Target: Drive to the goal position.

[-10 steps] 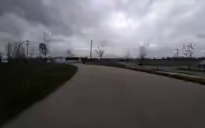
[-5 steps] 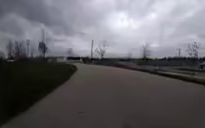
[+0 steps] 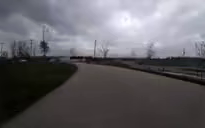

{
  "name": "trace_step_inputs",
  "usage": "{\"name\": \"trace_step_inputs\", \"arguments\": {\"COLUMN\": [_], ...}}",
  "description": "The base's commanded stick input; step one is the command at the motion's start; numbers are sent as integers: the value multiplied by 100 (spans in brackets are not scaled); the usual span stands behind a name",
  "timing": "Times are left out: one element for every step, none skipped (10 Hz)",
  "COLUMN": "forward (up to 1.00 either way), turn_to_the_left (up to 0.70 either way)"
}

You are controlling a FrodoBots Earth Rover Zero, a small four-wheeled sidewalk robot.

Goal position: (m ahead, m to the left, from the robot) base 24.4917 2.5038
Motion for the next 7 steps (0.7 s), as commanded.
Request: {"name": "trace_step_inputs", "arguments": {"forward": [100,100,100,100,100,100,100], "turn_to_the_left": [27,17,0,0,0,0,0]}}
